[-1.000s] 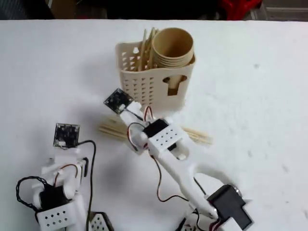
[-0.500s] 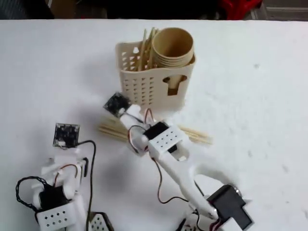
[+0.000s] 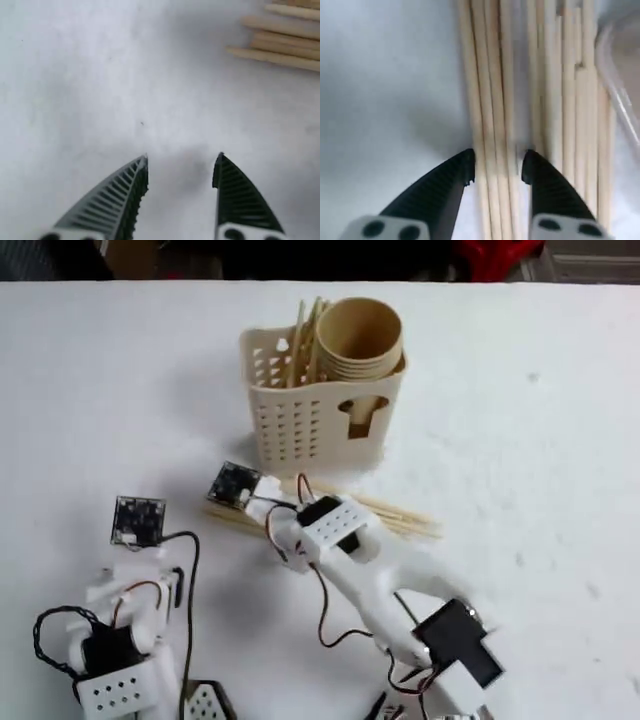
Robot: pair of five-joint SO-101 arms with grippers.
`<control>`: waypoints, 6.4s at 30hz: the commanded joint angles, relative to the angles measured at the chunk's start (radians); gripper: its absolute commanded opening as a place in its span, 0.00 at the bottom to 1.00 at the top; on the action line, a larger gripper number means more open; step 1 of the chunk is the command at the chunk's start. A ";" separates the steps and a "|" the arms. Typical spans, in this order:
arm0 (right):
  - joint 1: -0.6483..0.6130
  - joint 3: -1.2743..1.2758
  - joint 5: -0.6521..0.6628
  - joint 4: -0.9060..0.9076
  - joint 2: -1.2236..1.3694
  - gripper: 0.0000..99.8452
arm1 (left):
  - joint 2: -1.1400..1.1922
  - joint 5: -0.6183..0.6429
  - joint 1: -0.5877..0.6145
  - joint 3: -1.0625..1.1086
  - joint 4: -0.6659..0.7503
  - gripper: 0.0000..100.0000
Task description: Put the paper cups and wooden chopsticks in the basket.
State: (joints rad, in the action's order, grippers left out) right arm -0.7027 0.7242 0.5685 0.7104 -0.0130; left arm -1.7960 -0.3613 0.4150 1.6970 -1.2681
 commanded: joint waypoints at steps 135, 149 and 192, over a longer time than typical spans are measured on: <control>-0.087 -0.008 -0.081 0.124 -0.125 0.02 | -0.004 -0.005 0.005 -0.003 -0.002 0.22; 0.012 -0.009 -0.244 0.197 -0.812 0.02 | -0.004 -0.005 0.005 -0.003 -0.002 0.22; -0.139 -0.173 -0.048 0.283 -0.038 0.12 | -0.004 -0.005 0.007 -0.003 -0.002 0.22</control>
State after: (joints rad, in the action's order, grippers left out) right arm -0.8332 0.5539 0.5424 1.0618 -0.1419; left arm -1.7960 -0.3613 0.4150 1.6970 -1.2681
